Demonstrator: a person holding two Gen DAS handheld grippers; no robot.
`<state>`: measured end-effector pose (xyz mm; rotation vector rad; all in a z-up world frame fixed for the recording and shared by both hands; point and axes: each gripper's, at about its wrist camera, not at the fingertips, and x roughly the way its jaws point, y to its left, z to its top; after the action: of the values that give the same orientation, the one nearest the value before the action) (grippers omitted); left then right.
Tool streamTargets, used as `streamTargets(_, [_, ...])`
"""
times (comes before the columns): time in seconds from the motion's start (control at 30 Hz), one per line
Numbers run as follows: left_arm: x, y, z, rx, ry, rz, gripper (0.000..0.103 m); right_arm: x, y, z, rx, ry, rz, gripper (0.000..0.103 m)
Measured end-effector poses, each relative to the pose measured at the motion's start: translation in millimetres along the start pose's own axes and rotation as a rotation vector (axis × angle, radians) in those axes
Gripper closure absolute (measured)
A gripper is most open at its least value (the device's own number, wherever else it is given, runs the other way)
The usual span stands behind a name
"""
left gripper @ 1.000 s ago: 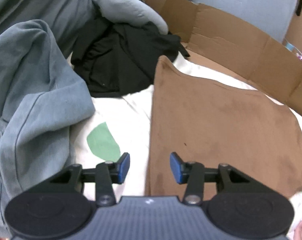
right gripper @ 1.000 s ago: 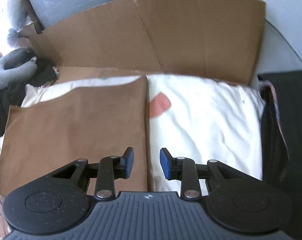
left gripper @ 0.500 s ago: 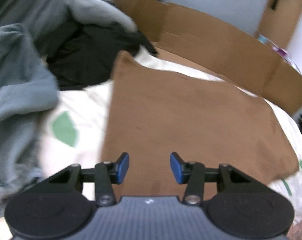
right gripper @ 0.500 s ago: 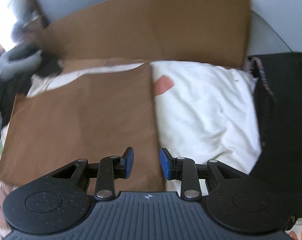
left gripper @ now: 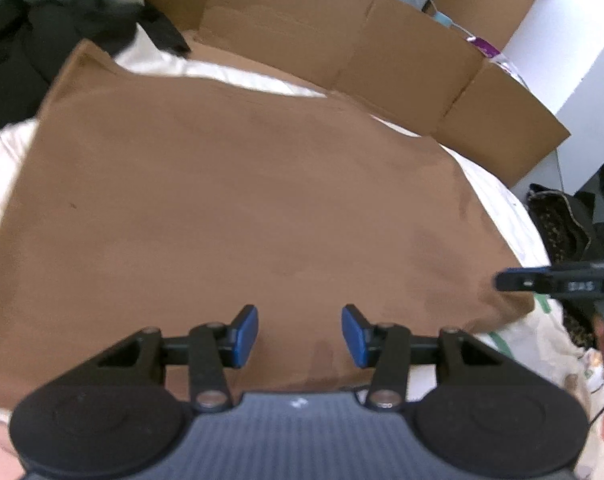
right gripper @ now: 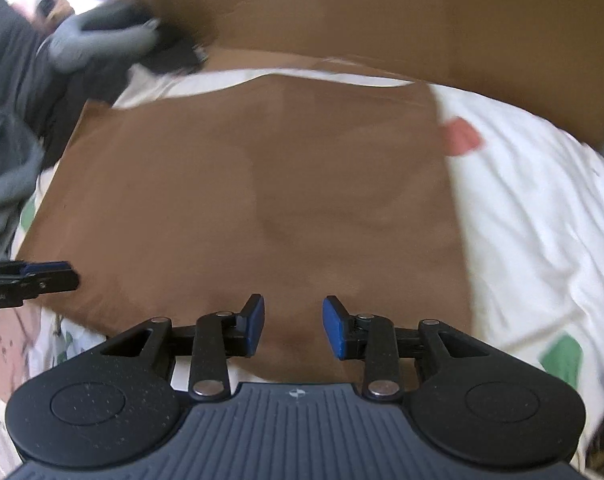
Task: Fold clothes
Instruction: 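Press the folded shirt flat with both open tools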
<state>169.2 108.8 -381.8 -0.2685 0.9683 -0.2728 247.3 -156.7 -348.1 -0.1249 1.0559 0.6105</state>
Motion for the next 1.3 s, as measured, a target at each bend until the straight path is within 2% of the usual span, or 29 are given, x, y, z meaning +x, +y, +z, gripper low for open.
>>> streamTargets(0.23, [25.9, -32.2, 3.9, 0.064, 0.018, -0.079, 0.053, 24.4, 32.3, 2.0, -0.144, 0.072, -0.011, 0.064])
streamTargets(0.43, [44.2, -53.8, 2.1, 0.127, 0.047, -0.139, 0.053, 27.7, 36.0, -14.5, -0.199, 0.122, -0.025, 0.063])
streamTargets(0.57, [56.0, -67.9, 3.1, 0.164, 0.062, -0.177, 0.053, 25.0, 33.3, -22.9, -0.214, 0.145, -0.033, 0.063])
streamTargets(0.73, [67.6, -88.2, 1.2, 0.212, 0.081, -0.228, 0.054, 16.7, 19.3, -28.5, -0.162, 0.137, -0.051, 0.063])
streamTargets(0.77, [68.9, -90.5, 0.2, 0.224, 0.084, -0.235, 0.055, 14.7, 15.1, -29.3, -0.146, 0.133, -0.058, 0.063])
streamTargets(0.87, [72.7, -97.7, -2.8, 0.259, 0.093, -0.254, 0.072, 8.3, -0.3, -31.1, -0.088, 0.114, -0.085, 0.063])
streamTargets(1.0, [75.7, -85.9, -5.3, 0.214, 0.122, -0.225, 0.085, 3.5, -20.6, -35.5, -0.019, 0.109, -0.122, 0.064])
streamTargets(1.1, [73.7, -71.4, -7.0, 0.175, 0.144, -0.195, 0.092, 0.1, -36.2, -40.0, 0.03, 0.112, -0.142, 0.064])
streamTargets(1.3, [54.4, -42.4, -12.7, 0.11, 0.139, -0.118, 0.097, -12.4, -51.7, -46.1, 0.095, 0.108, -0.174, 0.064])
